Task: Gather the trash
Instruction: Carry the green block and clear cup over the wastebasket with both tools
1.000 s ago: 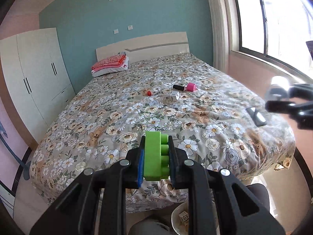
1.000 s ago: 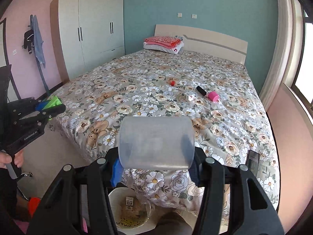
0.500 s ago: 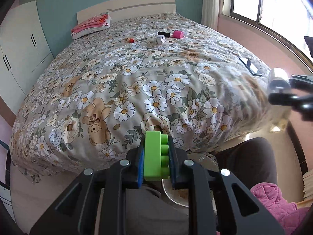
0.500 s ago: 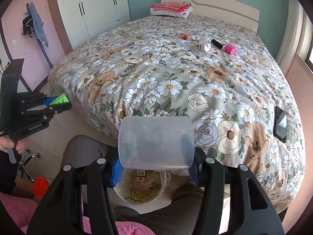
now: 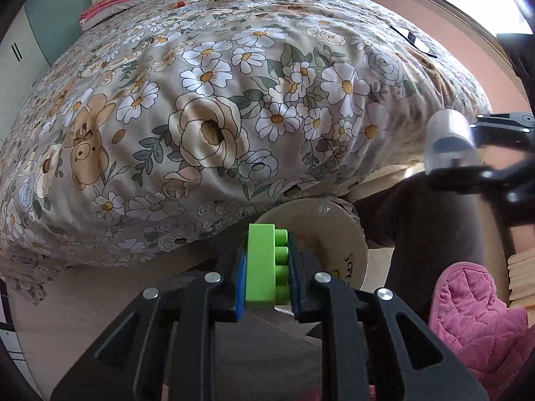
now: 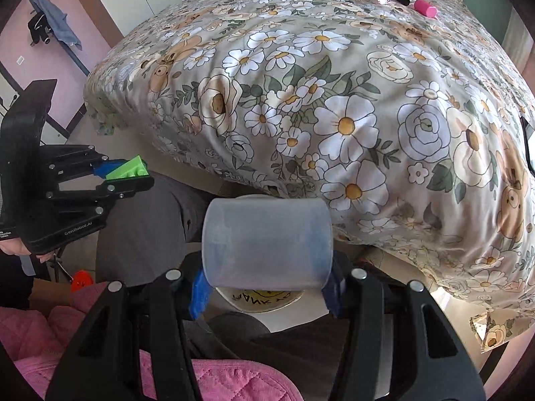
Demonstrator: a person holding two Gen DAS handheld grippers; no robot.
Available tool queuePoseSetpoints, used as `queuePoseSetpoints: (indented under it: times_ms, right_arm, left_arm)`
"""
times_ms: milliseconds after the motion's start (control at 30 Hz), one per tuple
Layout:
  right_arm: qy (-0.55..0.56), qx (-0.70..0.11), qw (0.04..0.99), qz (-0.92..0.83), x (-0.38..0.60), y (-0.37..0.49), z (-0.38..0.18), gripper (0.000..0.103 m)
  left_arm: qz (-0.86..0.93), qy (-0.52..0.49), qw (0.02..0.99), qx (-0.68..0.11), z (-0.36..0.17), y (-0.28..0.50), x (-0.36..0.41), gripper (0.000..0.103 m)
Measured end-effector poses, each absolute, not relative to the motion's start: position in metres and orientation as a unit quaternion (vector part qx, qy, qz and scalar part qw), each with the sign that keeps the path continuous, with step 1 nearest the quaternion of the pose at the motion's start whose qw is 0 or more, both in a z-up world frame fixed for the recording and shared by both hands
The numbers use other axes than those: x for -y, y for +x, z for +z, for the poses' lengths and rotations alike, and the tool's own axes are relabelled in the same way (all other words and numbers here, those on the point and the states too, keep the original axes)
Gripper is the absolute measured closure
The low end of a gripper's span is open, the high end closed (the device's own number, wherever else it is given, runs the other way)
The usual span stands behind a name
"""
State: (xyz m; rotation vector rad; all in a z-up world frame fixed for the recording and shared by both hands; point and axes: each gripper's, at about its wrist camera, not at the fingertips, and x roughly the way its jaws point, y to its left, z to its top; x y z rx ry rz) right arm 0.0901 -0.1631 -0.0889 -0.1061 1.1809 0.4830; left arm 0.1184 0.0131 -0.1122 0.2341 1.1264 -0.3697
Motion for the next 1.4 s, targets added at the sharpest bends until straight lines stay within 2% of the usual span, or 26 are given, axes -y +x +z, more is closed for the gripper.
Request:
queuePoseSetpoints:
  times_ms: [600,1400]
  right_arm:
    - [-0.028,-0.639,0.739,0.212,0.156,0.103,-0.199,0.049]
    - [-0.013,-0.767,0.613,0.191,0.118,0.128,-0.355,0.048]
  left_arm:
    - [-0.175,0.097,0.757,-0.623,-0.223,0.136,0.005,0.08]
    - [-0.139,0.013,0.651,-0.746,-0.352,0.174,0.006,0.08]
